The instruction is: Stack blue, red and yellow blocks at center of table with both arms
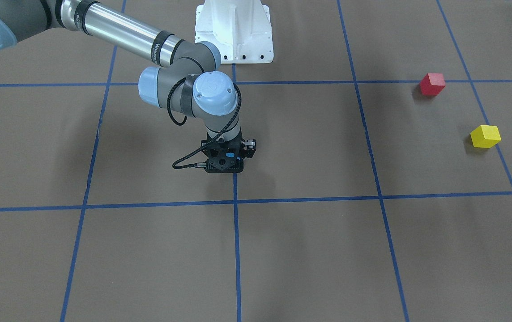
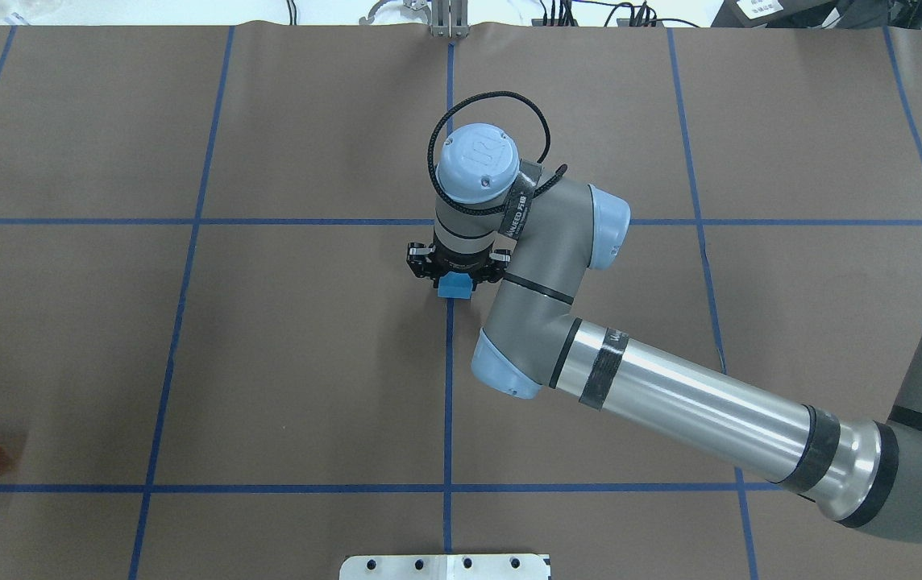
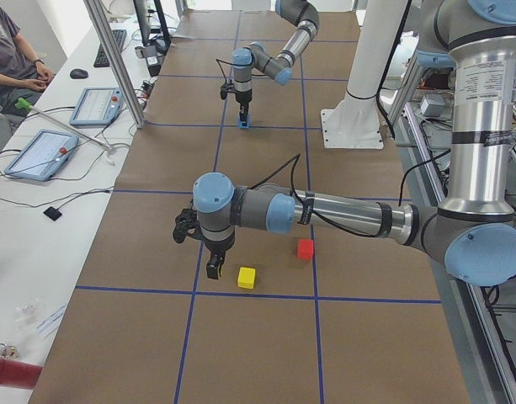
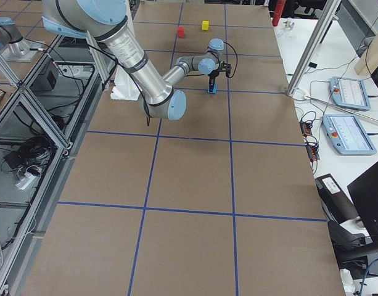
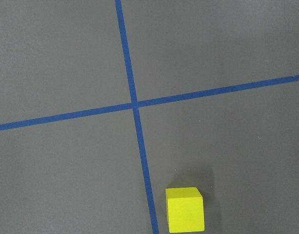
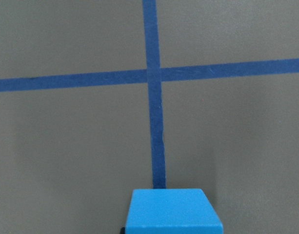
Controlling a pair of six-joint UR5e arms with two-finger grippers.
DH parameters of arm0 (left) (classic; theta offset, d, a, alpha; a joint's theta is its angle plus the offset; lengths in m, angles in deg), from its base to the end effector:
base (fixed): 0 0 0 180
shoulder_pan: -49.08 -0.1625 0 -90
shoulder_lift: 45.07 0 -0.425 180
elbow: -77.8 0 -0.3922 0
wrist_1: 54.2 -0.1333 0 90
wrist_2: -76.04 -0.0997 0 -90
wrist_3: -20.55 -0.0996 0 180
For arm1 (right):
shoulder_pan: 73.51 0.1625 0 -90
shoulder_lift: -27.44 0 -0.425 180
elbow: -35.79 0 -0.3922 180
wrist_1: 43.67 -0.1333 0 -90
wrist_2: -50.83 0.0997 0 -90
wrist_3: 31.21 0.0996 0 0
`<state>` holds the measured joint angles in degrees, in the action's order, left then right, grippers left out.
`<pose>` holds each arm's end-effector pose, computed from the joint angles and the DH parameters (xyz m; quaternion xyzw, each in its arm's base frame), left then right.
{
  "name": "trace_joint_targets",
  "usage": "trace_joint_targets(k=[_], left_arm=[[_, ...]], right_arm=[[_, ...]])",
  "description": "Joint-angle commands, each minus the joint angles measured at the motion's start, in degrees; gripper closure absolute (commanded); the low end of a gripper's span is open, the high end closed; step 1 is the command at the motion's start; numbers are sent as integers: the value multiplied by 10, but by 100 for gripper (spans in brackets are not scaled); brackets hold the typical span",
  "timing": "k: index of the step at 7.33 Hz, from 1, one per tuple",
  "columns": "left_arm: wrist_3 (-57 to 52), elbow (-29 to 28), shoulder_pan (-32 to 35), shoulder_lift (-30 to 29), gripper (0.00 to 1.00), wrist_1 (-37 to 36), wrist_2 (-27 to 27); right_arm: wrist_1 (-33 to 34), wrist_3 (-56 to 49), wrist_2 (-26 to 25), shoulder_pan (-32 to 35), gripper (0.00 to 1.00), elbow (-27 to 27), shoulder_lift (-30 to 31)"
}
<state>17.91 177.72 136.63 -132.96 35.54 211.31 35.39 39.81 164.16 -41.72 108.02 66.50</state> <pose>-0.0419 -0.4832 0.5903 0.0614 0.3839 0.0662 0.9189 -0.6251 -0.4978 0.2120 -0.0117 -0.4126 0.0258 0.9105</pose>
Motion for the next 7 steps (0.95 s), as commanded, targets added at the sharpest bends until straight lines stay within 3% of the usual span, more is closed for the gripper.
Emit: trace_joint_targets(k=[1,2,3,4,5,7], left_arm=[[0,1,0,1,0,0,0],[0,0,0,1,0,0,0],[0,0,0,1,0,0,0],[0,1,0,1,0,0,0],[0,2,0,1,0,0,0],[1,4,0,1,0,-1,0]], right_arm=[[-1,0,-3,-1,100,-15,-10],[0,0,-6,-1,98,-17,-11],[0,0,-6,-1,72,-17,-11],[0,0,-6,-1,29,-17,-11],[0,1,-6,-2,1,-17,-11],[0,-23,-6,-1,0,-17,-11]])
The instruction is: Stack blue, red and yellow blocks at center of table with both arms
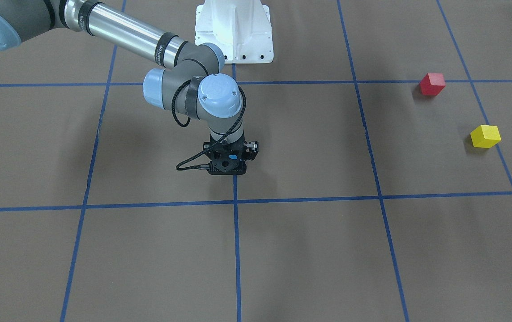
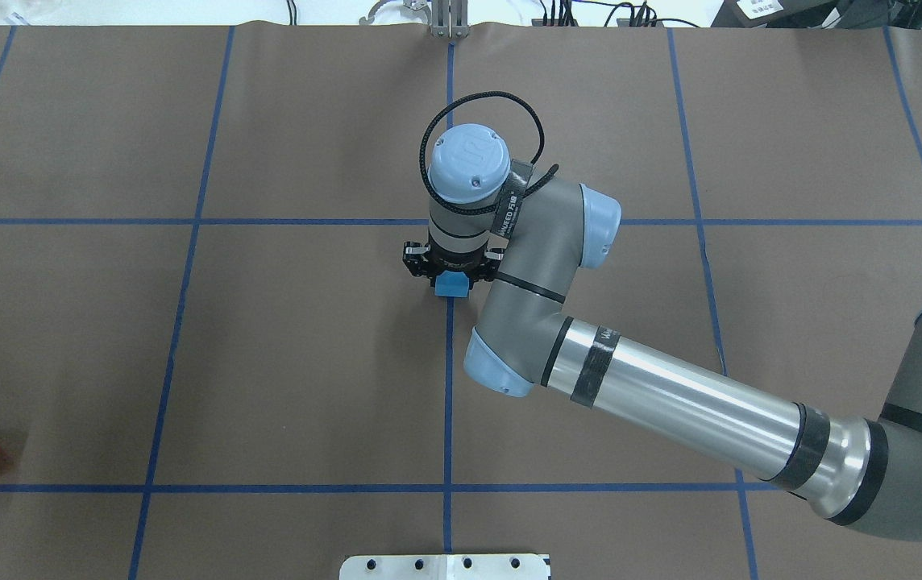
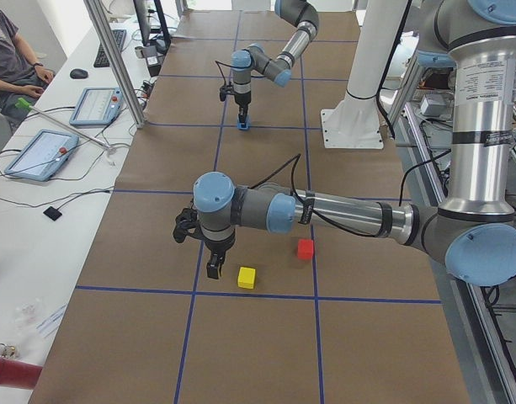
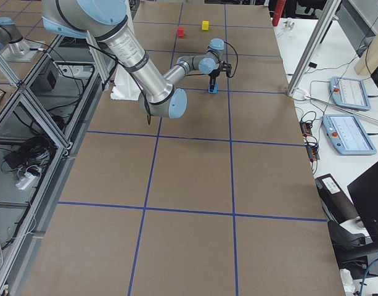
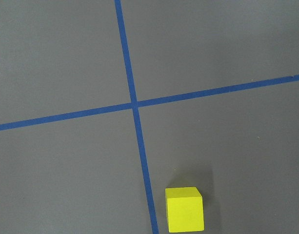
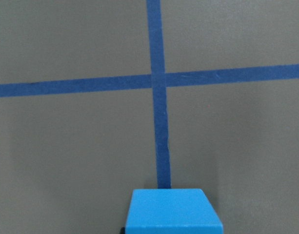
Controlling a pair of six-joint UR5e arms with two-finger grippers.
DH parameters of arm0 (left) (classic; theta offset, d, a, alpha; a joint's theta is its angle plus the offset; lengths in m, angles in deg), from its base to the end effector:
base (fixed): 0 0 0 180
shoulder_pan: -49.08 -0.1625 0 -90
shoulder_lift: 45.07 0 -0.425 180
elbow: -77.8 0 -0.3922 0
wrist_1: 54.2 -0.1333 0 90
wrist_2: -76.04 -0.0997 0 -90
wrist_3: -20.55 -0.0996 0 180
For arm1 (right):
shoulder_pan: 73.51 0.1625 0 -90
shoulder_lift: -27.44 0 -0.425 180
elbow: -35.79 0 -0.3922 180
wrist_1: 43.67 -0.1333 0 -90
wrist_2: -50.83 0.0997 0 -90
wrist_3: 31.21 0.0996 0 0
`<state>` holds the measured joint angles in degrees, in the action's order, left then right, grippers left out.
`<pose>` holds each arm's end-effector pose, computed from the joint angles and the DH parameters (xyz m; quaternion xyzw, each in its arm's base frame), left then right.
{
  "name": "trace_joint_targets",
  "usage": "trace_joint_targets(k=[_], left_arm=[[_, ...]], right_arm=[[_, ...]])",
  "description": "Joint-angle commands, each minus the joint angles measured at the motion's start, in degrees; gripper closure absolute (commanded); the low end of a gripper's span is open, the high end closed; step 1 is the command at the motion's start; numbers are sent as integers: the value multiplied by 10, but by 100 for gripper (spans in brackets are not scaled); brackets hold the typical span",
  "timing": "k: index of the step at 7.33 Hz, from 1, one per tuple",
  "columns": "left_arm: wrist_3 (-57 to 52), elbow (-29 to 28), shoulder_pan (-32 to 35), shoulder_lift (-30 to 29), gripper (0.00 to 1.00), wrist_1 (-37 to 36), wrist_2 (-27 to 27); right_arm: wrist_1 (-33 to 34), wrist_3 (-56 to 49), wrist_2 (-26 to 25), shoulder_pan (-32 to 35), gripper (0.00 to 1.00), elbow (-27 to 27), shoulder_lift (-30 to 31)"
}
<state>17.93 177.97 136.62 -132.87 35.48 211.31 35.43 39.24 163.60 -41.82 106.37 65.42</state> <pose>-0.0419 -0.4825 0.5890 0.0621 0.3839 0.0665 0.9189 -0.6317 -0.5014 0.2107 -0.0082 -0.4068 0.0235 0.9132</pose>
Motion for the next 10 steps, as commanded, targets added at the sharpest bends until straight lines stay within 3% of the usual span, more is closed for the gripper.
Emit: trace_joint_targets(k=[1,4,5,7,8,10], left_arm=[[9,1,0,0,0,1,0],[137,19,-51,24,0,87,1],[242,36,-105,54,0,155,-2],[420,37,-181,160,0,362,-10],[469,39,-221,189,0,402,-31],[633,44,-372,206,0,468,-153]], right_arm=[[0,-22,0,0,0,2,0],[5,-21,17,18,0,47,10],[23,-18,50,39,0,96,37],[51,-21,65,63,0,266,175],[51,-21,65,67,0,278,188],[51,-21,64,67,0,279,190]])
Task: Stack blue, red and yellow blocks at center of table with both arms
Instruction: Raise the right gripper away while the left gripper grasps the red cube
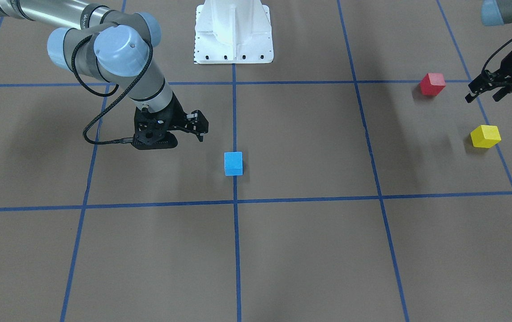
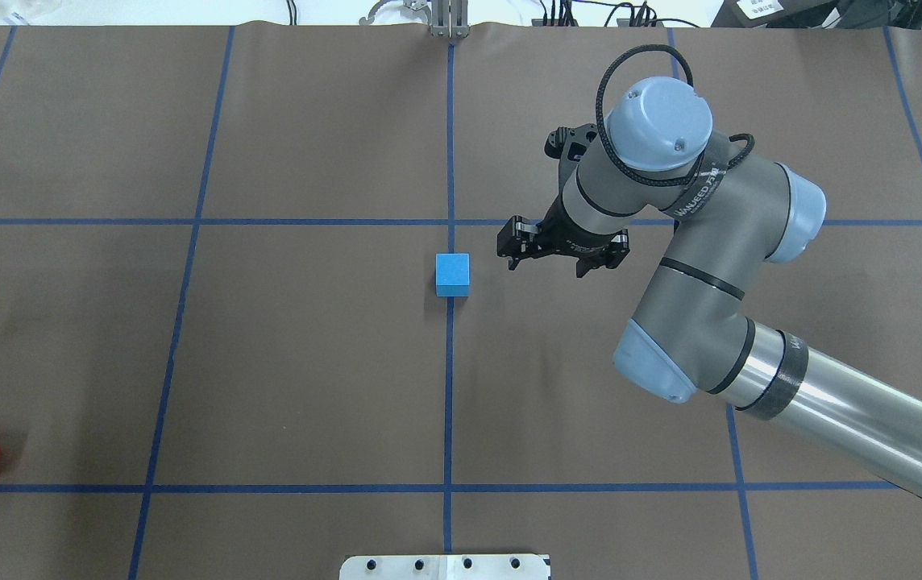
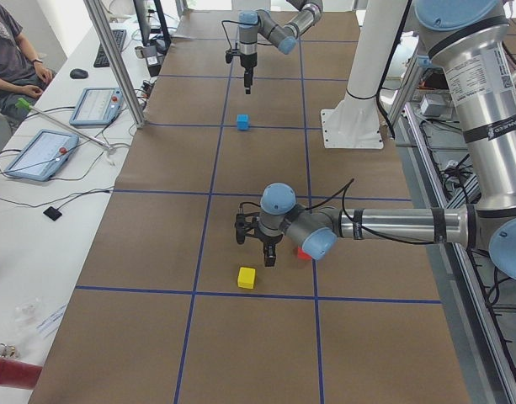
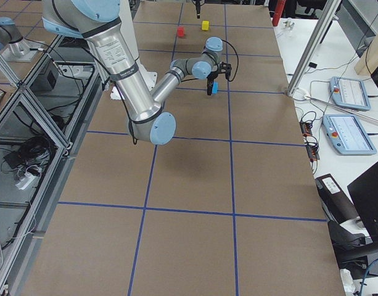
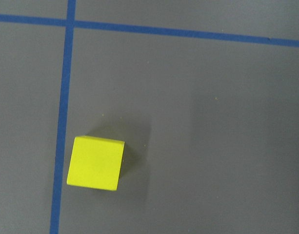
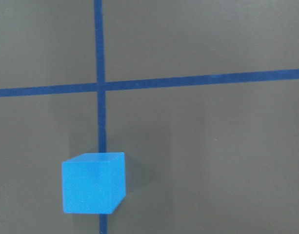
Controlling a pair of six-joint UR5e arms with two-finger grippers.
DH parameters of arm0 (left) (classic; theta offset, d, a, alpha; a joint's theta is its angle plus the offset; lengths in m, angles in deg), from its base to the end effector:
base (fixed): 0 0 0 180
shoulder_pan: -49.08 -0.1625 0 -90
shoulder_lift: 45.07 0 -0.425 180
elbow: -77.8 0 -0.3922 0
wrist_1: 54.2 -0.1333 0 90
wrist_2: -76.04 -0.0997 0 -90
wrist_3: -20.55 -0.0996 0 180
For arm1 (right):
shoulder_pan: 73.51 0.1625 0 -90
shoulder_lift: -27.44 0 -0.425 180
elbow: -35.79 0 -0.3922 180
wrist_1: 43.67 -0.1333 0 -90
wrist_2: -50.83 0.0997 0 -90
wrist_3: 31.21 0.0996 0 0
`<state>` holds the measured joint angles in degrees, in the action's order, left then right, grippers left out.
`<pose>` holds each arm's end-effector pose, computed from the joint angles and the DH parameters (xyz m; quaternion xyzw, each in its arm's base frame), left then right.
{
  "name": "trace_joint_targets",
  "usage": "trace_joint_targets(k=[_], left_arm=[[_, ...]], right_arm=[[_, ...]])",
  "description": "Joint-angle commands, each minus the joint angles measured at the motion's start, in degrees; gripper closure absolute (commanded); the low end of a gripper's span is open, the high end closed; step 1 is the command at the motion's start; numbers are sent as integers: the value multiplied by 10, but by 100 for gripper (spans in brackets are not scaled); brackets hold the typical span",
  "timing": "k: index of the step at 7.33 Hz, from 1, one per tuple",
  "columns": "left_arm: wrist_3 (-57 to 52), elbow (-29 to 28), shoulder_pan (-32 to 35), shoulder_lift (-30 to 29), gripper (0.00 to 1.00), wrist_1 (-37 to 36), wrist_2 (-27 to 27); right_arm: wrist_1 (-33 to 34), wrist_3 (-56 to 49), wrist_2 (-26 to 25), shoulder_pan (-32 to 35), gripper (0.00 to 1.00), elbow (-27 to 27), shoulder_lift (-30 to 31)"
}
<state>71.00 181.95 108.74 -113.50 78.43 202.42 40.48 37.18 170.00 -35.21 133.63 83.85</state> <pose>0.1180 -0.3485 0.6164 0.0260 0.4128 -0.0651 0.9081 -0.4660 -0.4760 0.2428 -0.0061 -0.4514 0.0288 0.8918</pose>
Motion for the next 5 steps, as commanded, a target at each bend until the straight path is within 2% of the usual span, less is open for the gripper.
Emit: trace_joint_targets(k=[1,5], left_arm=[[110,12,-115,17,0,39,-79],[116,18,-175,41,0,40,-74]], right_arm=[[0,0,-3,1,0,4,7],[-3,-1,-8,-5,0,1,18]])
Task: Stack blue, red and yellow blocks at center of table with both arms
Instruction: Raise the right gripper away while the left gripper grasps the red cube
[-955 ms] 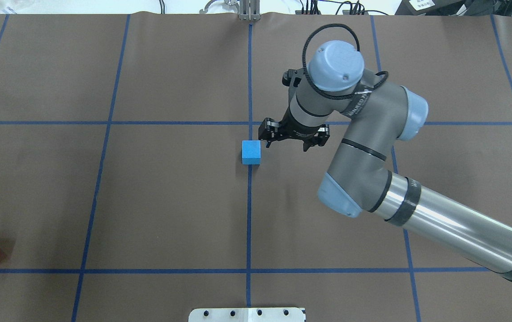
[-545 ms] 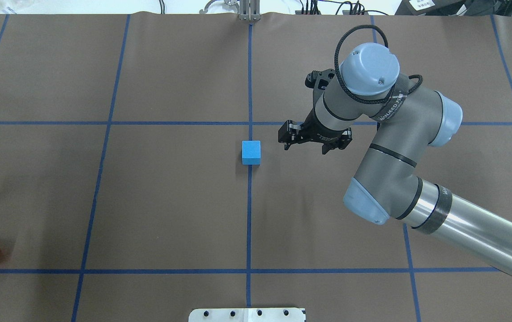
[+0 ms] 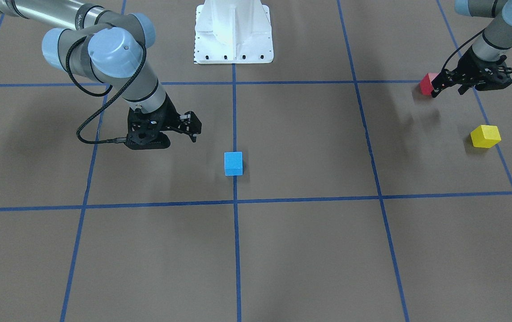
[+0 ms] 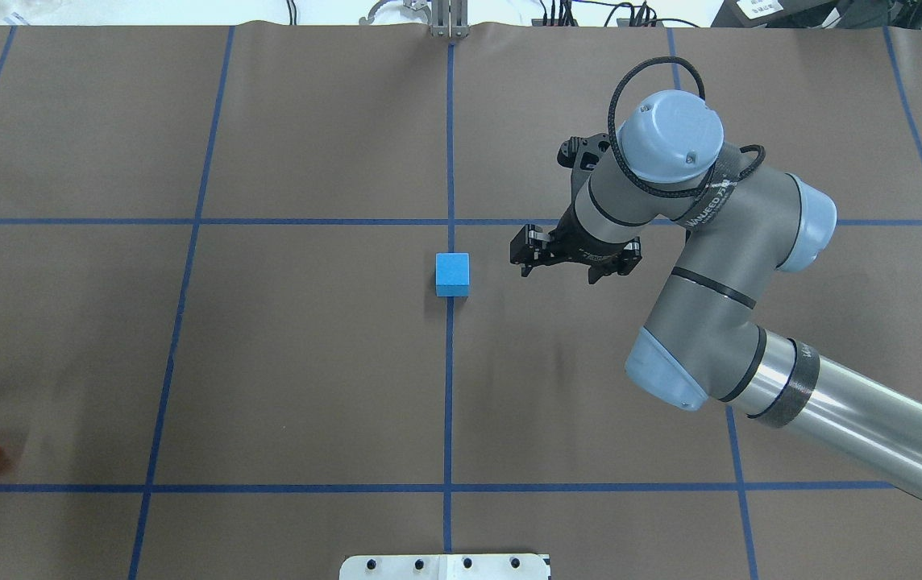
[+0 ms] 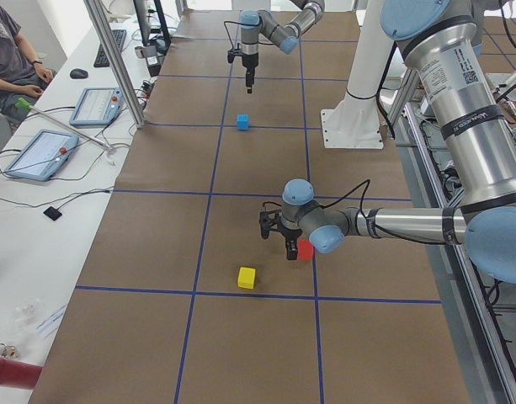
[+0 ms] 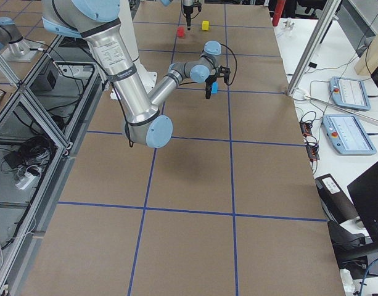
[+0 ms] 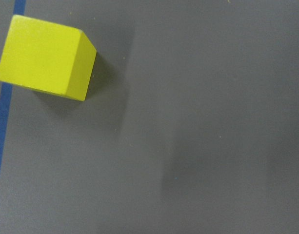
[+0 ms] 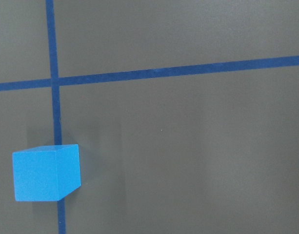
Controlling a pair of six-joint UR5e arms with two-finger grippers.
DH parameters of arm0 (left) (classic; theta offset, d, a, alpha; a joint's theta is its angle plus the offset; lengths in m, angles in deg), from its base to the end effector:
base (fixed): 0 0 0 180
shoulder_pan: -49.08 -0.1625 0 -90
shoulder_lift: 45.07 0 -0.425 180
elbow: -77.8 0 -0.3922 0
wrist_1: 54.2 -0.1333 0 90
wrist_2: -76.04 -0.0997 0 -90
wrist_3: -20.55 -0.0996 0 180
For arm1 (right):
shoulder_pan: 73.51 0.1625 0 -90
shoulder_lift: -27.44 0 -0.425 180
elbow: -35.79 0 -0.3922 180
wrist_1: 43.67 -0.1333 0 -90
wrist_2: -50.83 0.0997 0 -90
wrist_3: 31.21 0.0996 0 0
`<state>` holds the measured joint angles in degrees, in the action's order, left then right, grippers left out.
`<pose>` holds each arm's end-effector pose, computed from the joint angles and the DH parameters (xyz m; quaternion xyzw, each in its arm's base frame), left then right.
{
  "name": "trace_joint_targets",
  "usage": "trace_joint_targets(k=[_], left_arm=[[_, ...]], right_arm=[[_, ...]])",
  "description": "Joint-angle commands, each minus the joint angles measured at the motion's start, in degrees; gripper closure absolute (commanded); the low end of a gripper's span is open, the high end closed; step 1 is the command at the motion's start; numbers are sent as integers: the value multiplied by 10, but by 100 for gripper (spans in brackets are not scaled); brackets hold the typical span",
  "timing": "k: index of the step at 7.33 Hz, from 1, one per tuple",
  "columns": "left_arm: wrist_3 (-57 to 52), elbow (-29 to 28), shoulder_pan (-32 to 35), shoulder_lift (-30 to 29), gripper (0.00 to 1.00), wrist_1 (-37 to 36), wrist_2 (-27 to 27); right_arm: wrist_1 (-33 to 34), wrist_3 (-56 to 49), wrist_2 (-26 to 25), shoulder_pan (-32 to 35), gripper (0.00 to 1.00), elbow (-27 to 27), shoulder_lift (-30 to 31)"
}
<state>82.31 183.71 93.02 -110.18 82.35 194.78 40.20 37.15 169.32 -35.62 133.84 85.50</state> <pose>0.1861 -0.2980 0.6177 -0.0061 0.3905 -0.0461 0.9194 -0.4662 -0.4715 0.2599 -0.0081 -0.4420 0.0306 0.8965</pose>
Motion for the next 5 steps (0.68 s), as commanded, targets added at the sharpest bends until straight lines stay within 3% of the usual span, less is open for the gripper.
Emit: trace_joint_targets(k=[1,5], left_arm=[[-1,0,-30,14,0,4,4],[-4,-1,-74,18,1,15,3]], right_arm=[[-1,-1,-1,-1,0,-3,6],[-2,-2,-1,-2,0,-2,7]])
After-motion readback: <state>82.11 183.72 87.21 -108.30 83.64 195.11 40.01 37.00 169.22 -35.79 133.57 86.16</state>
